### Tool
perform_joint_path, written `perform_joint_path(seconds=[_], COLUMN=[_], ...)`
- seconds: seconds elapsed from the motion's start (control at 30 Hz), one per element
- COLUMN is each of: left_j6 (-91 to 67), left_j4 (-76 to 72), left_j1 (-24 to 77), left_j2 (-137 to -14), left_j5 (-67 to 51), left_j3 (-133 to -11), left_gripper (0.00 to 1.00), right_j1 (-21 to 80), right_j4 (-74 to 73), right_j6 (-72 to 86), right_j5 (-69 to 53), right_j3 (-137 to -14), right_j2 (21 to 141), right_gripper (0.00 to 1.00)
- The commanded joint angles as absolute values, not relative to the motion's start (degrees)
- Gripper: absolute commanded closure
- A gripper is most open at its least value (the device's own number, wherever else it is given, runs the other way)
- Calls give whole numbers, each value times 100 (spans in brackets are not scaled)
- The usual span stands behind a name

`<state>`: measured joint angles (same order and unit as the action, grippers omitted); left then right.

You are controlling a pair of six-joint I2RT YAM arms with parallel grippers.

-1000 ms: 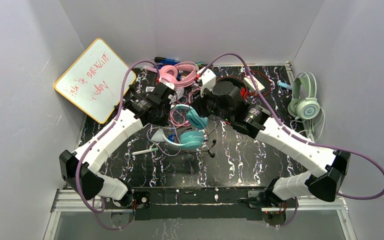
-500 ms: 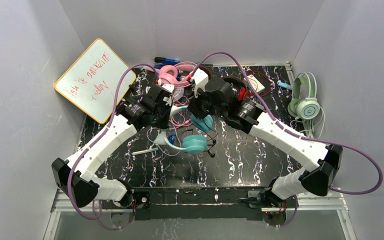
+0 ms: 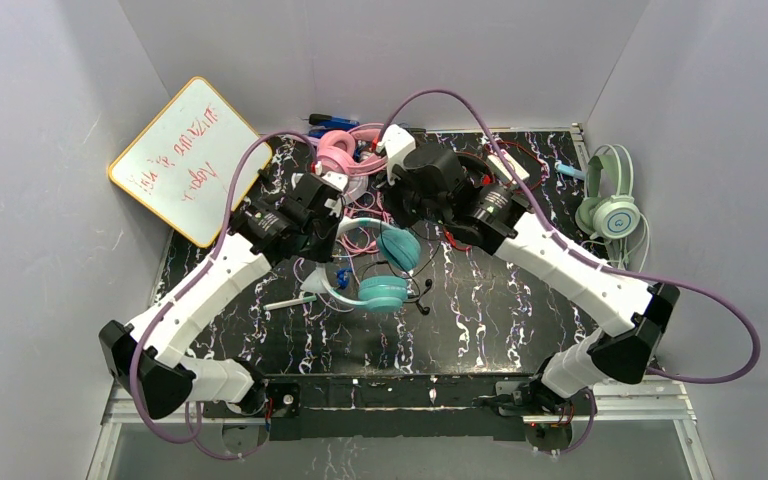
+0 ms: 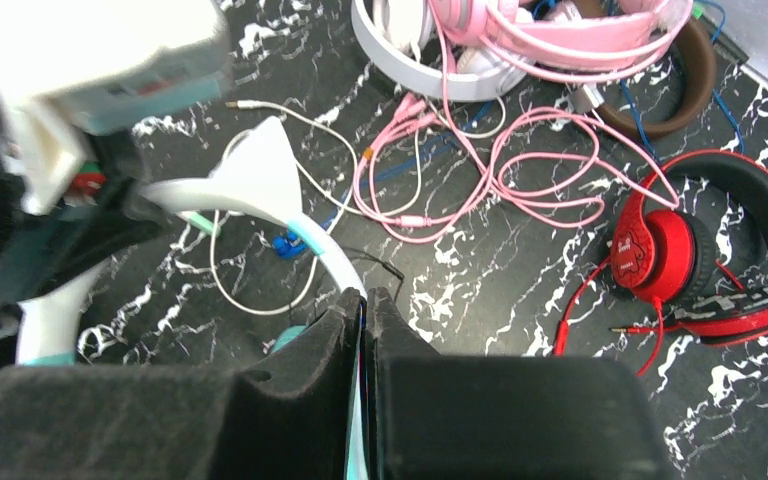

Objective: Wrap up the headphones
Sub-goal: Wrap the headphones cable around the headphones.

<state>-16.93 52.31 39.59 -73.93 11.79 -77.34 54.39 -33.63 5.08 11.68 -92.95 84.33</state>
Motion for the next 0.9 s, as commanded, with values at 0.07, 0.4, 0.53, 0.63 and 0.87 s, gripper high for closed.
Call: perform_joint_path(seconds=[0.07, 0.4, 0.53, 0.63, 0.87], left_j6=[-1539, -1559, -1543, -1585, -1735], left_j4=[5192, 4969, 4925, 4886, 4618], left_j1=[4015, 4058, 4071, 4076, 4075], left_j2=[-6928, -6830, -6671, -6548, -6267], left_j5=[819, 508, 380, 284, -267], left_j3=[-7757, -7631, -7549, -7476, -7330], left_gripper=[100, 100, 100, 100, 100], right_j1=[5380, 5190, 4957, 4769, 4215], right_j4=[-3463, -3283, -3155, -3120, -2914], right_j6=[213, 122, 234, 379, 660], right_j5=[1100, 479, 203, 43, -731], right_j3=[-9345, -9183, -9095, -8945, -8481], right_j2=[8450, 8451, 8396, 8325, 8050], right_gripper=[84, 83, 82, 81, 74])
